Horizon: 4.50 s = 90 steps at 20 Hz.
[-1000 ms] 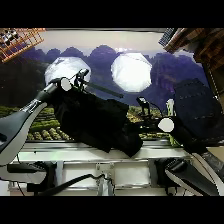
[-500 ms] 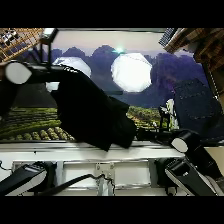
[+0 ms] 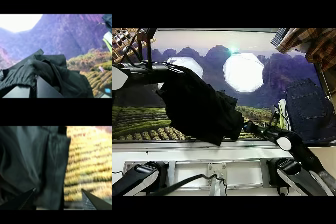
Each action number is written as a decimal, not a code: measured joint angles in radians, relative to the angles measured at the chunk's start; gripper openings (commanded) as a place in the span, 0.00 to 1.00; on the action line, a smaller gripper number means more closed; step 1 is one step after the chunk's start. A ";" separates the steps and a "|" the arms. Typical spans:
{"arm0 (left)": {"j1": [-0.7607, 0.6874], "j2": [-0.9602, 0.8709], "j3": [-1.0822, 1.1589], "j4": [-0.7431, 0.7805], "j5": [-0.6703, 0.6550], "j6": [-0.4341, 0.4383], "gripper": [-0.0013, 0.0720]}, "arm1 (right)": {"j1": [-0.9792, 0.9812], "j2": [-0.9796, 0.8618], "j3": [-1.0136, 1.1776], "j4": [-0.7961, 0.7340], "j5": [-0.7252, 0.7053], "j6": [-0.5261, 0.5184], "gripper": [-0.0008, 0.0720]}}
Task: Fold the clothes and pants, and hang the long-sleeved shirts on hangers.
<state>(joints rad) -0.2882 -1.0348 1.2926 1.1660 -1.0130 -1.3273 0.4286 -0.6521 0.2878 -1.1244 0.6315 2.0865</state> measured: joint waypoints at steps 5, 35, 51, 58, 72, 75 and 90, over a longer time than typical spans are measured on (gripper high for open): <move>0.000 0.002 0.000 0.000 -0.019 0.000 0.02 | -0.008 -0.307 0.117 0.162 -0.097 -0.216 0.68; 0.051 0.470 0.283 -0.214 0.161 0.011 0.02 | -0.192 -0.035 1.422 -0.152 -0.044 -0.484 0.04; 0.080 -0.124 0.005 0.321 0.032 -0.178 0.58 | -0.192 -0.847 1.541 -0.103 -0.033 -0.537 0.66; 0.232 -0.413 0.031 0.340 0.146 -0.388 0.76 | -0.192 -0.953 1.561 -0.097 0.284 -0.560 0.55; 0.281 0.062 -0.513 0.103 -0.068 -0.503 0.59 | -0.192 -0.443 0.714 0.090 0.331 -0.527 0.50; 0.277 0.114 -0.649 0.037 -0.047 -0.515 0.68 | -0.192 -0.272 0.475 0.124 0.269 -0.451 0.50; 0.277 -0.076 -0.816 -0.415 0.314 -0.460 0.03 | -0.192 -0.042 0.171 0.182 0.220 -0.312 0.47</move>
<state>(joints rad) -0.0116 -1.1107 0.4770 0.7506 -0.6987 -1.7870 0.2371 -0.6945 0.4587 -0.9424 0.8513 1.7741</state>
